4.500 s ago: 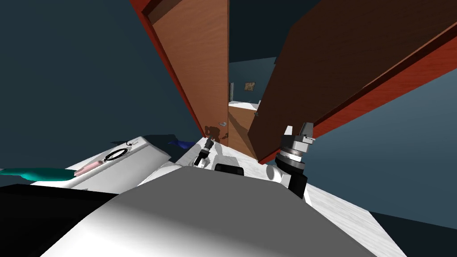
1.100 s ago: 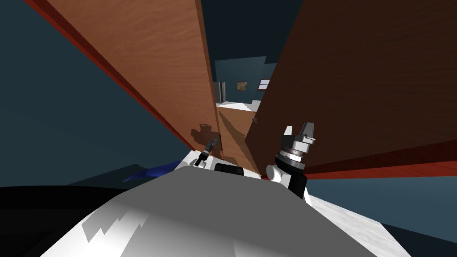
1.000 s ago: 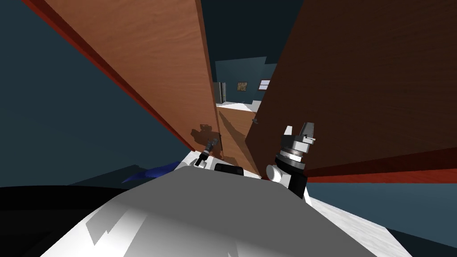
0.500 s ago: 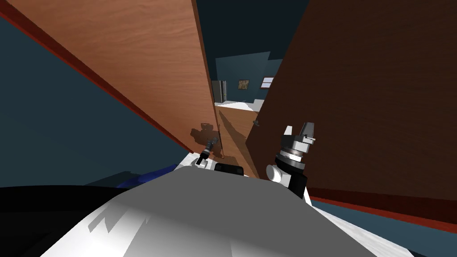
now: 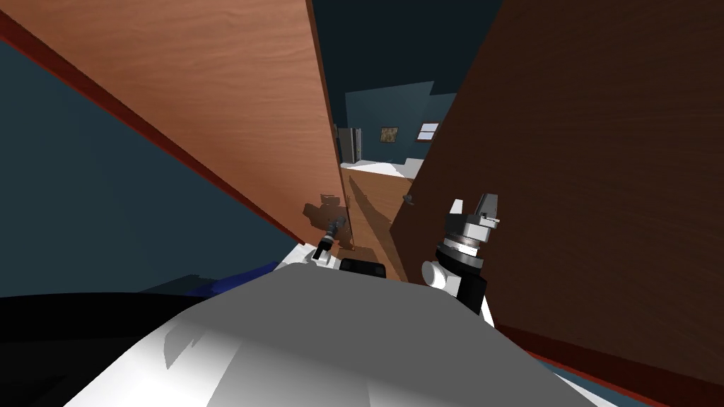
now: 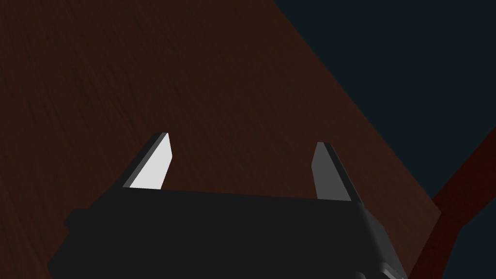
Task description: Push the door open
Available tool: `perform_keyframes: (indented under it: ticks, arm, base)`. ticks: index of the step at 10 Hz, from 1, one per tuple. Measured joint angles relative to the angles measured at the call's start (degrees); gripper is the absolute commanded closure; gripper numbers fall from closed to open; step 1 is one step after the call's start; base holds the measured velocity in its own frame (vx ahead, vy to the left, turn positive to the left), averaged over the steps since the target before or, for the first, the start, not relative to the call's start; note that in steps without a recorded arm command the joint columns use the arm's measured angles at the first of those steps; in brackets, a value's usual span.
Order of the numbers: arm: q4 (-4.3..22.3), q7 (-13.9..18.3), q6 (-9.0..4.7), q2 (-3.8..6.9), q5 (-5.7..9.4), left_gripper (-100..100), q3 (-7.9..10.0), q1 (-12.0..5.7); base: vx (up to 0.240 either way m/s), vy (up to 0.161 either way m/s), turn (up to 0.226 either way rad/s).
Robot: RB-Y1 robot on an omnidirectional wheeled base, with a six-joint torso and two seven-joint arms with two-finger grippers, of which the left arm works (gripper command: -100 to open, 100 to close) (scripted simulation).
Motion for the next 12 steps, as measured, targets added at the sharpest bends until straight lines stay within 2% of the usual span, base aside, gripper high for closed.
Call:
perform_keyframes:
  ticks: [1, 3, 4, 5, 7, 9, 12]
  arm:
    - [1.5, -0.5, -0.56, -0.45, 0.24, 100, 0.78, -0.95]
    - [-0.8, -1.8, 0.88, -1.31, 0.58, 100, 2.09, 0.32]
    - [-0.9, -2.1, 0.87, -1.42, 0.69, 100, 2.44, 0.16]
    - [0.5, -2.1, 0.19, -1.40, 0.78, 100, 2.65, -0.87]
    - [0.7, -3.5, 0.69, -2.69, 1.08, 100, 3.87, -0.91]
    - [3.8, -4.6, -0.17, -3.55, 1.60, 100, 5.47, -2.65]
    - [2.7, -6.6, 1.04, -4.92, 2.27, 100, 7.82, -2.80]
  base:
    - [0.183, -0.070, 0.082]
    - [0.135, -0.049, 0.042]
    - [0.028, -0.001, -0.005]
    - [0.089, -0.035, 0.057]
    - [0.137, -0.056, 0.100]
    - [0.189, -0.053, 0.080]
    - [0.198, -0.076, 0.089]
